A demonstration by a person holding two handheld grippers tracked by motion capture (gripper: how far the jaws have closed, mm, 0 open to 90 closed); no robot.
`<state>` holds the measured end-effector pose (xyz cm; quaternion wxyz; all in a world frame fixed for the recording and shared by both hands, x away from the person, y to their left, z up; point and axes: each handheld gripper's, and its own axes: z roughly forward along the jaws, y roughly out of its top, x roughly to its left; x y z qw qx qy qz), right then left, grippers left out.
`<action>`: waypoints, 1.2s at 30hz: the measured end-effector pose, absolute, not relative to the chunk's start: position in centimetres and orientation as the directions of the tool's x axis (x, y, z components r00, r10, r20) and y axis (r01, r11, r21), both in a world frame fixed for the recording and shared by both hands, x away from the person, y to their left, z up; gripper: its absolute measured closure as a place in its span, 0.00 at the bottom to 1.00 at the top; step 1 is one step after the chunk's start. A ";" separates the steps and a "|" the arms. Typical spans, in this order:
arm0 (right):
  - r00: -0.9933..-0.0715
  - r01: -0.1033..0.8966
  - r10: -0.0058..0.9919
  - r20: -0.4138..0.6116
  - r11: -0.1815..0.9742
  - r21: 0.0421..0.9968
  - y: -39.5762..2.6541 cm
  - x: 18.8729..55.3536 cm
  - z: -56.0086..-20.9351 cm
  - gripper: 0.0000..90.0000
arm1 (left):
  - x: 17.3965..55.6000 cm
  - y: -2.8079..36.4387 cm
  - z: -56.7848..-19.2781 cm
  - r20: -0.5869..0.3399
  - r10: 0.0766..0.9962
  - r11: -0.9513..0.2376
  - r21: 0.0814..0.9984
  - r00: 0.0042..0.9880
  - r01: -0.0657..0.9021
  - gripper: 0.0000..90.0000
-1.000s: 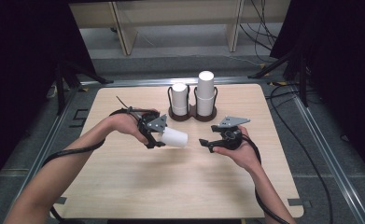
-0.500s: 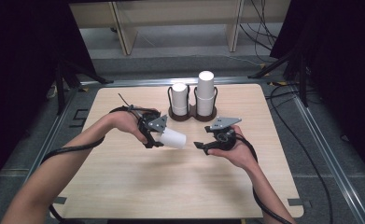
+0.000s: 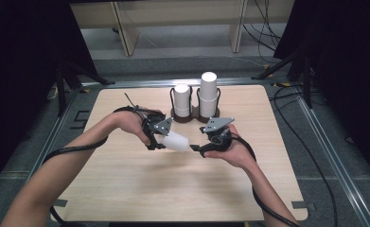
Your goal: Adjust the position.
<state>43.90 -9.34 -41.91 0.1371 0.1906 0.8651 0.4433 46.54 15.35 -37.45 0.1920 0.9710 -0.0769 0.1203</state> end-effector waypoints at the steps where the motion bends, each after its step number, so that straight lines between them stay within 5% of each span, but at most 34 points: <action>1: -0.893 0.185 0.440 -0.090 0.543 0.819 -9.2 44.0 -41.8 0.25 | 46.5 15.3 -37.4 0.264 -0.109 -0.916 0.349 0.958 -0.200 0.31; 36: -0.931 0.124 0.345 -0.123 0.611 0.782 -5.8 43.6 -42.3 0.28 | 46.4 14.3 -36.6 0.273 -0.219 -0.932 0.225 0.937 -0.283 0.31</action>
